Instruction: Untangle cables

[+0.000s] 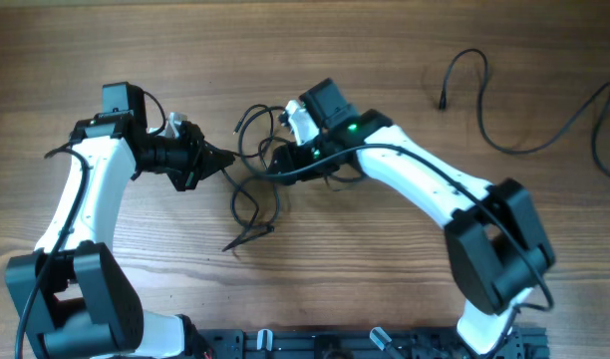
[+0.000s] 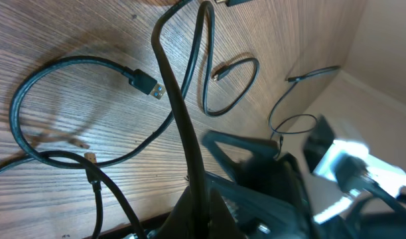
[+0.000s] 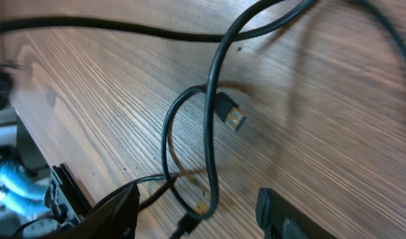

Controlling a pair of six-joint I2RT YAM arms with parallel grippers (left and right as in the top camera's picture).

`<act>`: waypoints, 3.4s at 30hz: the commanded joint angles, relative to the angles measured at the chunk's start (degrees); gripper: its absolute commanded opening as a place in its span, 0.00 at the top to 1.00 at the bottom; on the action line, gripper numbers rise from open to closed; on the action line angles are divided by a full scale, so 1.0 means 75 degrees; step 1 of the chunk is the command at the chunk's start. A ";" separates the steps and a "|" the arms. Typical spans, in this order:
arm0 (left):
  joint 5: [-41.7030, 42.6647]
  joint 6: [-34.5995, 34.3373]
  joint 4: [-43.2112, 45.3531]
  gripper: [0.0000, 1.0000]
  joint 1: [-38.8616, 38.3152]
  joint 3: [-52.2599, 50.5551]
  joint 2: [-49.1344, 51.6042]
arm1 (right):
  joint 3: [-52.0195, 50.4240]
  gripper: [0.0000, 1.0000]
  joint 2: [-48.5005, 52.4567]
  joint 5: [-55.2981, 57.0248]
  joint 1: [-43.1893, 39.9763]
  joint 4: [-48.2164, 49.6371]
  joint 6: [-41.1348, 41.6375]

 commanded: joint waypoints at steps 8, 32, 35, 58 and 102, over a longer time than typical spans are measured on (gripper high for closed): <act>-0.0233 0.0204 -0.0006 0.96 0.0032 0.0093 -0.0079 | 0.0052 0.95 0.0962 -0.0239 0.0667 0.0912 0.0274; -0.0472 0.0204 -0.0012 0.96 0.0029 0.0093 -0.0079 | 0.0067 0.96 -0.5435 0.4100 -0.0801 0.0073 0.0041; -0.0472 0.0201 -0.0009 0.96 0.0032 0.0090 -0.0079 | 0.0067 0.96 -0.5837 0.5893 -0.0801 -0.0076 0.0047; -0.2492 -0.0737 0.0548 0.96 0.0029 0.0090 -0.0076 | 0.0067 0.96 -0.5872 0.5625 -0.0810 -0.1122 -0.1565; -0.5406 -0.3034 0.1807 0.96 -0.3535 0.0064 -0.0076 | 0.0064 0.96 -0.4739 0.9425 -0.2393 -0.3124 0.0341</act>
